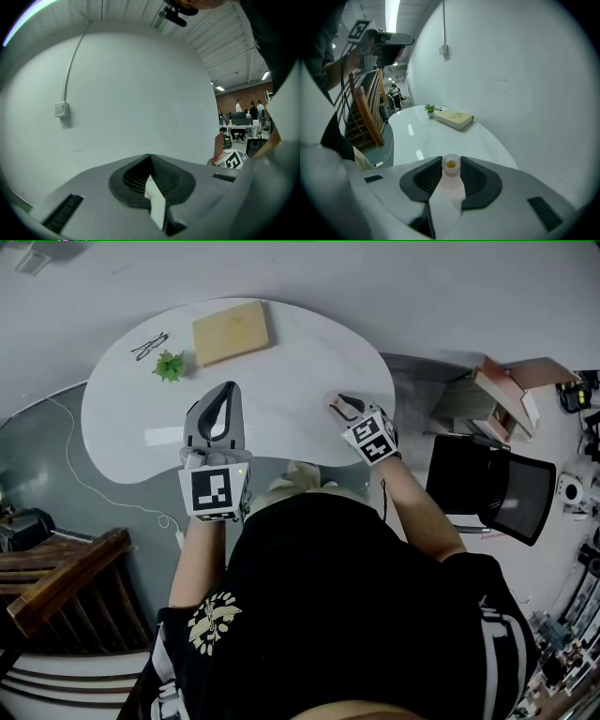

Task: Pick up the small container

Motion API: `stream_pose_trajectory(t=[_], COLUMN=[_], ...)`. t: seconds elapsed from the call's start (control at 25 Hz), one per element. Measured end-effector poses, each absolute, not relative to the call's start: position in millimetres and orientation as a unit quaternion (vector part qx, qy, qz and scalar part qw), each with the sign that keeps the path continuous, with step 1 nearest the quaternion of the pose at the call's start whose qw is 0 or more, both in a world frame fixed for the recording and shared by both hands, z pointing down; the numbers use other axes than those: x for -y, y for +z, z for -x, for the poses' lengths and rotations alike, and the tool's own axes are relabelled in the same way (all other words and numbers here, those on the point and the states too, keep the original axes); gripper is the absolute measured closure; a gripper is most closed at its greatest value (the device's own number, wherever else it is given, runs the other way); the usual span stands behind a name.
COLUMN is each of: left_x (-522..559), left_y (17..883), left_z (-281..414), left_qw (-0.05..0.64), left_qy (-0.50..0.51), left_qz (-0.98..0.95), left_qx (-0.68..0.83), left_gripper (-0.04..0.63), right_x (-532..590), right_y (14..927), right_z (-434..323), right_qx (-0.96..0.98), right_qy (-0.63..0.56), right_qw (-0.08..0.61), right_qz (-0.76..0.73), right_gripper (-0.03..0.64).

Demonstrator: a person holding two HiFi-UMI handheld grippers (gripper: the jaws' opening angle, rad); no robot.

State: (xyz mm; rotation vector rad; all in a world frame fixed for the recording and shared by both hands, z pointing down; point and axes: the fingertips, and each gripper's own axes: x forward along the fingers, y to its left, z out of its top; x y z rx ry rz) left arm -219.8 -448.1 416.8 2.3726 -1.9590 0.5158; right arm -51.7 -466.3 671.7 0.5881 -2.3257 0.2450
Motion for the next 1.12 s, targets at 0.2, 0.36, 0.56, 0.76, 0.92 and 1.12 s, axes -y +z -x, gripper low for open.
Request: stream_pose_trajectory(t=[0.2,0.36,0.56,0.76,0.92,1.12], left_x=[440,433,420,404,388,371], left_y=[403,392,384,375,368,362], left_z=[201,189,175,162,152,142], left_qw=[0.002,-0.006,-0.013,-0.021,-0.028,-0.031], left_qy=[0.147,0.136,0.129,0.125,0.121,0.122], left_qz=[-0.771,-0.777,-0.779,-0.783,-0.783,-0.782], left_qx=[0.619,0.615,0.614,0.609,0.609,0.61], left_gripper=[0.574,0.574,0.574,0.574,0.574,0.574], right_x=[459,453,446,432,419,403], right_y=[631,595,554,517,486,447], right_z=[44,42,37,34,36,34], right_qx=[0.905,0.906,0.91,0.917,0.927,0.937], right_qy=[0.077,0.065,0.074,0.066,0.059,0.047], right_qw=[0.358,0.356,0.338,0.321,0.3,0.272], right_qz=[-0.217,-0.217,-0.227,-0.229,-0.22,-0.213], right_gripper=[0.482,0.482,0.482,0.482,0.482,0.482])
